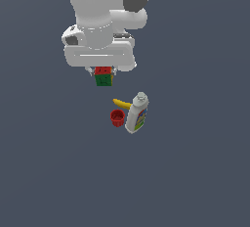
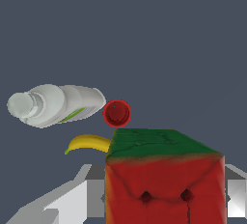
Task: Pick up a designated object from a clutter of objects.
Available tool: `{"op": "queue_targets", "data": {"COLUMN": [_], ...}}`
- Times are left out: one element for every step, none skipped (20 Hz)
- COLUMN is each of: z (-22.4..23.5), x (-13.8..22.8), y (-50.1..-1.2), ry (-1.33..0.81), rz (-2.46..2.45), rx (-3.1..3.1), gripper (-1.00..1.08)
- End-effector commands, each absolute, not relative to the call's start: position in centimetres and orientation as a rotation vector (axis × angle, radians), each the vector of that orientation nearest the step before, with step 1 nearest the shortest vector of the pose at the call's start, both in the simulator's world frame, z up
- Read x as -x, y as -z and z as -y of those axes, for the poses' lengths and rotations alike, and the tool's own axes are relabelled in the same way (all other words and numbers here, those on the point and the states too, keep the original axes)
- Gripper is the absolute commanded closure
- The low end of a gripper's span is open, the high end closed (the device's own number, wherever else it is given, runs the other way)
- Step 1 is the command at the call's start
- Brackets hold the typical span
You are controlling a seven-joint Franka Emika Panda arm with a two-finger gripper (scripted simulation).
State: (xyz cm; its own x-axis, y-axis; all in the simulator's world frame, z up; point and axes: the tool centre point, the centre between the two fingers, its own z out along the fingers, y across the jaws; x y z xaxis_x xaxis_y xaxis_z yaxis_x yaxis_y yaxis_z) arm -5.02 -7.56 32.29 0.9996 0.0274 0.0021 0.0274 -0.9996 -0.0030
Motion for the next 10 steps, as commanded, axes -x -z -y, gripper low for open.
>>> {"op": "queue_targets", "data": {"z": [8.4,8.7,9.0,9.2,9.4,9.6,9.7,9.8,9.8,9.8], "x": [5.8,6.0,6.2,6.3,6.4,6.5,6.6,6.7,6.7,6.7], "y": [-33.7,-34.1,-34.5,-34.8,-35.1,-35.4,-35.5,-35.7,-35.7,-35.8], "ry": [0.003,0.002,0.002,0.001,0.001,0.001,0.0,0.0,0.0,0.0], "rz": [0.044,0.044,0.044,0.044,0.044,0.044,0.044,0.044,0.044,0.044], "rx": [3.138,3.139,3.139,3.14,3.14,3.14,3.14,3.14,3.14,3.14], "gripper": [1.08,1.08,1.08,1.08,1.08,1.08,1.08,1.08,1.08,1.08]}}
